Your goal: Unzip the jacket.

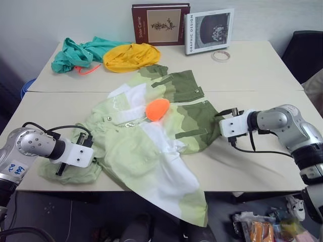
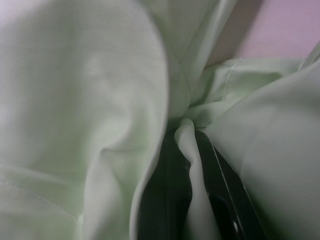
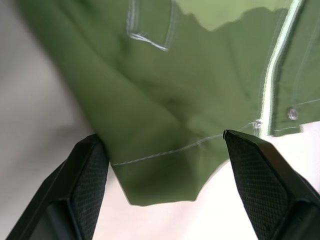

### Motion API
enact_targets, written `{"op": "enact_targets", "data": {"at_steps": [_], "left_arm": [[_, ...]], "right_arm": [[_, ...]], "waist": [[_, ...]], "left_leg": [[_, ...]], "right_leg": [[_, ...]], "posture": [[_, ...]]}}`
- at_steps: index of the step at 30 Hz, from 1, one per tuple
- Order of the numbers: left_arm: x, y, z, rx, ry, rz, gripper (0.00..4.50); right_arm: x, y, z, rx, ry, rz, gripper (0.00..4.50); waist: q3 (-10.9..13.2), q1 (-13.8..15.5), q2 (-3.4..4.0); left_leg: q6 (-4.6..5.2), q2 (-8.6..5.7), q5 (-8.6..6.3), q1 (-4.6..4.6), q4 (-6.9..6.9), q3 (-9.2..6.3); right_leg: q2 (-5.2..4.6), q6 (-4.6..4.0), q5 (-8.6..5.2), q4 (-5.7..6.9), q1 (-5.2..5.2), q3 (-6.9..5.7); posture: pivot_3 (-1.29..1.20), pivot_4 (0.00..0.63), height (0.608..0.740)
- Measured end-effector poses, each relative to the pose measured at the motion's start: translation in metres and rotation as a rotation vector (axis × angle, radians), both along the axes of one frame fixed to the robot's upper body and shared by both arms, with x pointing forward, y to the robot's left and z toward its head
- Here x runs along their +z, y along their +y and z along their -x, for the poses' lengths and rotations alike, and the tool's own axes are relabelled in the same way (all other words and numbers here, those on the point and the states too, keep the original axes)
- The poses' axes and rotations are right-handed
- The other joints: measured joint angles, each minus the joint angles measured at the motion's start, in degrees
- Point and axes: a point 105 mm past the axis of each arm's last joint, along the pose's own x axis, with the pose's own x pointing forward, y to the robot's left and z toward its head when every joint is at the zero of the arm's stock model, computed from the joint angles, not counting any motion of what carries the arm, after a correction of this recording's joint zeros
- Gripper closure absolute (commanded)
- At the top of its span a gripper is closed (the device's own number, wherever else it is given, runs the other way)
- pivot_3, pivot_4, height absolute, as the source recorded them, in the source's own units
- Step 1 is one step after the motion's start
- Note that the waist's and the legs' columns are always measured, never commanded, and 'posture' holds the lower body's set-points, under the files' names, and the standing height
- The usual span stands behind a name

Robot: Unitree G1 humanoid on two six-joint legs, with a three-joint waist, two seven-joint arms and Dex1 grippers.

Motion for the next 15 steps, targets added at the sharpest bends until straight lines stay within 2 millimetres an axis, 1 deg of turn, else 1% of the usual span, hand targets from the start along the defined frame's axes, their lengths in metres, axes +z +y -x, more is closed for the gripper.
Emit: {"op": "enact_targets", "data": {"at_steps": [2, 3, 4, 5, 6, 8, 9, 12, 13, 15], "left_arm": [[0.000, 0.000, 0.000, 0.005, 0.001, 0.001, 4.50], [0.000, -0.001, 0.001, 0.006, 0.000, 0.002, 4.50], [0.000, -0.001, 0.001, 0.008, -0.001, 0.003, 4.50], [0.000, -0.002, 0.001, 0.008, -0.004, 0.005, 4.50], [0.000, -0.003, 0.002, 0.005, -0.006, 0.005, 4.50], [0.000, -0.003, 0.002, 0.008, -0.006, 0.007, 4.50], [0.000, -0.003, 0.002, 0.010, -0.008, 0.009, 4.50], [0.000, -0.003, 0.002, 0.008, -0.012, 0.015, 4.50], [0.000, -0.004, 0.003, -0.003, -0.015, 0.014, 4.50], [0.000, -0.002, 0.002, -0.037, -0.027, 0.006, 4.50]], "right_arm": [[-0.003, 0.001, -0.002, 0.006, 0.018, -0.012, 2.16], [-0.005, 0.001, -0.001, 0.009, 0.034, -0.016, 2.43], [-0.006, 0.000, 0.000, 0.013, 0.050, -0.019, 2.85], [-0.008, -0.001, 0.002, 0.017, 0.070, -0.020, 3.10], [-0.010, -0.001, 0.003, 0.025, 0.090, -0.015, 3.53], [-0.012, -0.001, 0.008, 0.043, 0.129, -0.002, 4.21], [-0.013, -0.001, 0.010, 0.049, 0.150, 0.002, 4.47], [-0.016, -0.008, 0.024, 0.065, 0.244, 0.014, 4.47], [-0.017, -0.013, 0.033, 0.067, 0.286, 0.022, 4.47], [-0.022, -0.026, 0.059, 0.058, 0.412, 0.020, 4.47]], "waist": [[0.0, -0.3, 0.00], [0.0, -0.4, 0.00], [0.0, -0.5, 0.00], [0.0, -0.5, 0.00], [0.0, -0.5, 0.00], [0.0, -0.5, 0.00], [0.0, -0.5, 0.00], [0.0, -0.3, 0.00], [0.0, -0.1, 0.00], [0.0, 0.4, 0.00]], "left_leg": [[0.00, 0.00, 0.00, 0.00, 0.00, -0.01], [0.00, 0.01, 0.00, 0.00, 0.00, -0.01], [0.01, 0.00, -0.01, 0.01, 0.00, -0.01], [0.01, 0.01, -0.01, 0.01, -0.01, -0.01], [0.01, 0.01, -0.02, 0.01, -0.01, -0.01], [0.02, 0.01, -0.03, 0.01, -0.01, -0.01], [0.02, 0.01, -0.03, 0.01, -0.01, -0.01], [0.04, 0.02, -0.06, 0.00, 0.00, -0.06], [0.07, 0.01, -0.08, -0.02, 0.00, -0.07], [0.08, 0.05, -0.18, -0.02, 0.04, -0.13]], "right_leg": [[0.01, 0.00, 0.00, 0.06, 0.02, 0.10], [0.01, 0.00, 0.00, 0.08, 0.02, 0.12], [0.01, 0.00, 0.00, 0.09, 0.02, 0.14], [0.01, 0.00, 0.00, 0.10, 0.01, 0.15], [0.01, 0.00, 0.00, 0.10, 0.01, 0.15], [0.01, 0.00, 0.00, 0.10, 0.01, 0.15], [0.01, 0.00, 0.00, 0.10, 0.01, 0.15], [0.00, 0.00, 0.00, 0.09, 0.03, 0.12], [-0.01, 0.00, 0.00, 0.07, 0.03, 0.11], [0.00, 0.00, 0.00, -0.05, 0.11, 0.05]], "posture": [[0.00, 0.150, 0.740], [0.00, 0.150, 0.740], [0.00, 0.150, 0.740], [0.00, 0.150, 0.740], [0.00, 0.150, 0.740], [0.00, 0.150, 0.740], [0.00, 0.150, 0.740], [0.00, 0.150, 0.740], [0.00, 0.150, 0.740], [0.00, 0.150, 0.740]]}}
